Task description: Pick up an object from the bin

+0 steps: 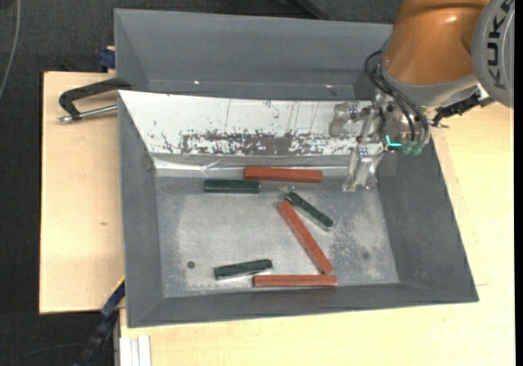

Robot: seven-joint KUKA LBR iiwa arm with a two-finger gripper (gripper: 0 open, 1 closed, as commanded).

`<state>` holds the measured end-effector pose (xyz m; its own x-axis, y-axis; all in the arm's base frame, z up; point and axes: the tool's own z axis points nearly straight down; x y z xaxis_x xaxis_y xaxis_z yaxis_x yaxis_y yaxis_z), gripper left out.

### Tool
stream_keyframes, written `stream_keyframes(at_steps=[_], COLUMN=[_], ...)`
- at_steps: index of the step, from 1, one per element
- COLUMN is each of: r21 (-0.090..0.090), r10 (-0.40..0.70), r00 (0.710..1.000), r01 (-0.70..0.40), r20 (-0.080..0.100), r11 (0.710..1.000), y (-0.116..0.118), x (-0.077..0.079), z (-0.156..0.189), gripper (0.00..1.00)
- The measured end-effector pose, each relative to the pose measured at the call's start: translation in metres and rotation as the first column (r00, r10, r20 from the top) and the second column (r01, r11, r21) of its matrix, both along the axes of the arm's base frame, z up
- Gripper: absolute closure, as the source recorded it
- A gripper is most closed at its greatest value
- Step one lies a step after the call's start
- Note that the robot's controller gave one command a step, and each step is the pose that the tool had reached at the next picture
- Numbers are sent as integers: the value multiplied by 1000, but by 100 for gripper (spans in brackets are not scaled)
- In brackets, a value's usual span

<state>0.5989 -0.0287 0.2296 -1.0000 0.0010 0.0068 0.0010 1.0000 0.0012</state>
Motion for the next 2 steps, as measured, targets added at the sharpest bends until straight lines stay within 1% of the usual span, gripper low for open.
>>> stream_keyframes(at_steps=[1,2], r21=[-1,0], r10=[1,-51], r00=[1000,999], r01=[-1,51], r20=[9,13], r11=[1000,999], y=[0,5], x=[1,-6], z=[5,-58], gripper=[0,0])
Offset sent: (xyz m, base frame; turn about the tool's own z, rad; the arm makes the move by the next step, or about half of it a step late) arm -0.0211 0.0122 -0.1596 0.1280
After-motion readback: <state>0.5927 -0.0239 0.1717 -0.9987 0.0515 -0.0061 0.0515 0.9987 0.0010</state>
